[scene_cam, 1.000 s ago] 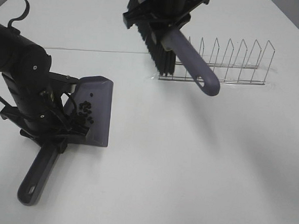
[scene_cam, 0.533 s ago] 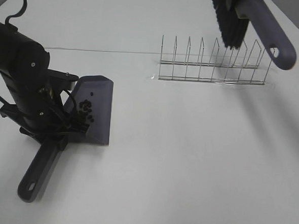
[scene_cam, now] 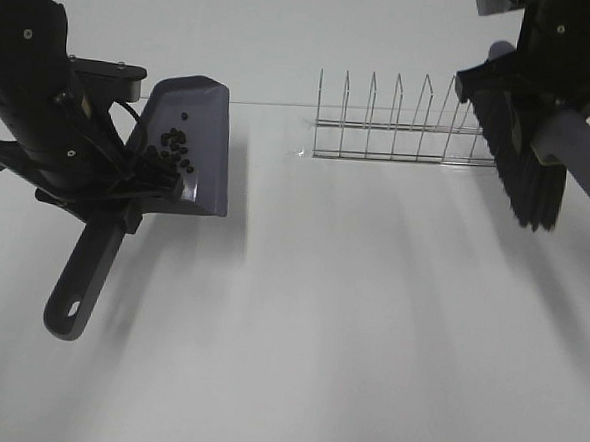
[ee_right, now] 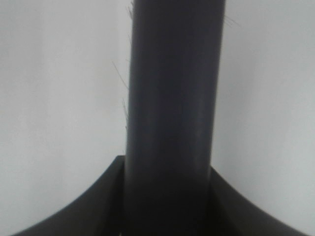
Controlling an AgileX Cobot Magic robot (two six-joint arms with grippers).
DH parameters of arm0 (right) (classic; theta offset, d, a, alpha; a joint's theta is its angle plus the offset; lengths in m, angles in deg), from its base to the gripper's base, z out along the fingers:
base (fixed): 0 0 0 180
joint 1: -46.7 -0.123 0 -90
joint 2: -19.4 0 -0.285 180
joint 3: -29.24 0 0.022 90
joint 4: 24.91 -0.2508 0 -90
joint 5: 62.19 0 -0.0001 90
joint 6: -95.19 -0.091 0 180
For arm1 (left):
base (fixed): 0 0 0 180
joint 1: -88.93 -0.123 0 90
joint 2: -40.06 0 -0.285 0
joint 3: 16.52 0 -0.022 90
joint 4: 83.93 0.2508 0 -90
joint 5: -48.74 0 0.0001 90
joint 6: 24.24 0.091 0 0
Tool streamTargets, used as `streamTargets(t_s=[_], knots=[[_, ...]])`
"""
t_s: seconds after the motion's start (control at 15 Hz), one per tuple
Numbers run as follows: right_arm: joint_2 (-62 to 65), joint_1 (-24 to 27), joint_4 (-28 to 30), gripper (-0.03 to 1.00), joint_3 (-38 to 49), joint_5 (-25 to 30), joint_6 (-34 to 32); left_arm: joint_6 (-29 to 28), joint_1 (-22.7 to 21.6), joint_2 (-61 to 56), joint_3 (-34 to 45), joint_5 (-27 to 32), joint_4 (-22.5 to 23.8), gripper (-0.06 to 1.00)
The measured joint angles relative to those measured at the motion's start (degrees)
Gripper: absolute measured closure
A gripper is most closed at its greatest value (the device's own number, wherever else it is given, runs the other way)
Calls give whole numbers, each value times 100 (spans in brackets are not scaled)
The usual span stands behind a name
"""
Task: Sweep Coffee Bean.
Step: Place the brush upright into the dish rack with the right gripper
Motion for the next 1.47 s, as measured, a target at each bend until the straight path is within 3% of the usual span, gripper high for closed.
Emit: streamTargets(t_s=[0.33, 1.47], knots=[[-447, 0, 0, 62, 269, -413, -361, 275, 0, -6, -6, 63, -286, 55], [-1914, 201, 40, 62, -1346, -23, -46, 390, 0, -6, -6, 34, -344, 55]])
